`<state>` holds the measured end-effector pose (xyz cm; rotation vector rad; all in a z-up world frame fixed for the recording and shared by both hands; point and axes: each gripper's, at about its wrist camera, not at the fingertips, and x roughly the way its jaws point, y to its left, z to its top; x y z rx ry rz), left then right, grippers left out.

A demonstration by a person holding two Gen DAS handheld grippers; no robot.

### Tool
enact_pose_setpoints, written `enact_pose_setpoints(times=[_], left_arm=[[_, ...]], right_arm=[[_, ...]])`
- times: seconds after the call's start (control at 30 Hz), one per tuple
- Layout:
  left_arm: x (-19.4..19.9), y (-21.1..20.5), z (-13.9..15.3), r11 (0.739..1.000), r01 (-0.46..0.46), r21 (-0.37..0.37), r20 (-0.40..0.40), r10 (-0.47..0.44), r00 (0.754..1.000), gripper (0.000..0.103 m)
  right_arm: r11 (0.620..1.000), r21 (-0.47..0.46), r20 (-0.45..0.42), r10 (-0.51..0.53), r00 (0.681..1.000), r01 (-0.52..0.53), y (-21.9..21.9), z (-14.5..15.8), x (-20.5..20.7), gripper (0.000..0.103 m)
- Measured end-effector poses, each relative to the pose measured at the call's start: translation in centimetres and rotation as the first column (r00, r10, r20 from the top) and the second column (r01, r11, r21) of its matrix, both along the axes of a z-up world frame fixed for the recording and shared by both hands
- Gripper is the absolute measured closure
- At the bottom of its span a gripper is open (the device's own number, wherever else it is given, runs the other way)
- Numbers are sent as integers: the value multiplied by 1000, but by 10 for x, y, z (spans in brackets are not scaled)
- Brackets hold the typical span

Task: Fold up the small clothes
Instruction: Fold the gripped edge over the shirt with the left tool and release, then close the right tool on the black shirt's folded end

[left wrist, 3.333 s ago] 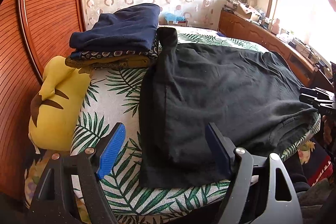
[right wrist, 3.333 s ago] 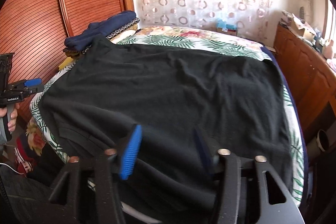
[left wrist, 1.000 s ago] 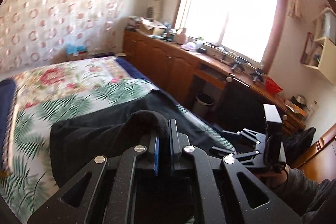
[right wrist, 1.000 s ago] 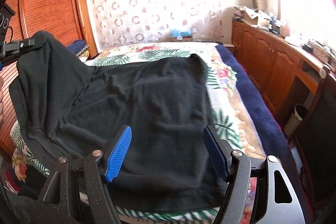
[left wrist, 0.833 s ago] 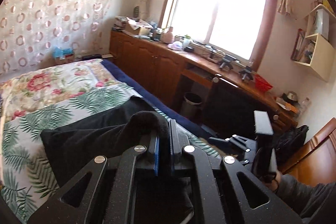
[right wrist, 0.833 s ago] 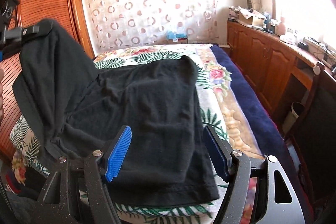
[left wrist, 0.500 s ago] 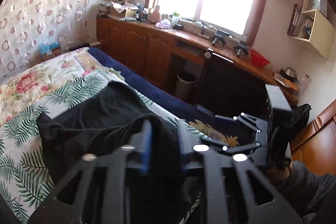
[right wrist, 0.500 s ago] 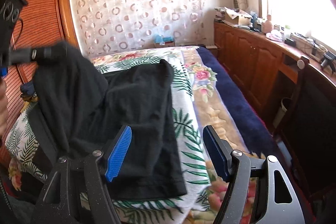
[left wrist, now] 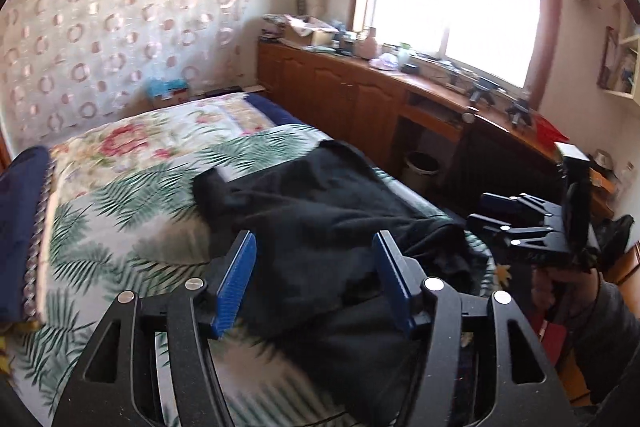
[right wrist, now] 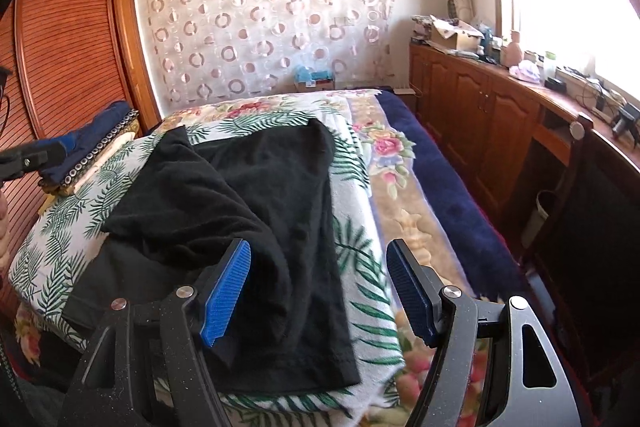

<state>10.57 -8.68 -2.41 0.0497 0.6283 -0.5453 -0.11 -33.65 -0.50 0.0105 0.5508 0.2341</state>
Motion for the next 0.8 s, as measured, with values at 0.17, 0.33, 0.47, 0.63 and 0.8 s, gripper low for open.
enact_pose_setpoints(times=[0.17, 0.33, 0.47, 0.63, 0.8], left_arm=[[-2, 43, -12, 993, -114, 19, 5, 114, 993, 41], [-3, 74, -23, 982, -189, 11, -3, 189, 982, 41], [-7, 89, -29, 976, -219, 8, -7, 219, 976, 41], [-9, 100, -32, 969, -246, 16, -3, 246, 969, 41], [-15, 105, -30, 965, -259, 40, 13, 259, 966, 41]], right_arm=[[998, -22, 3, 59, 998, -59, 19, 1, 12, 30], [987, -55, 9, 154, 988, -153, 51, 8, 27, 30], [970, -82, 1, 229, 973, -228, 76, 10, 43, 30], [940, -121, -14, 320, 947, -319, 107, 14, 57, 30], [903, -148, -54, 401, 915, -404, 128, 12, 71, 30]])
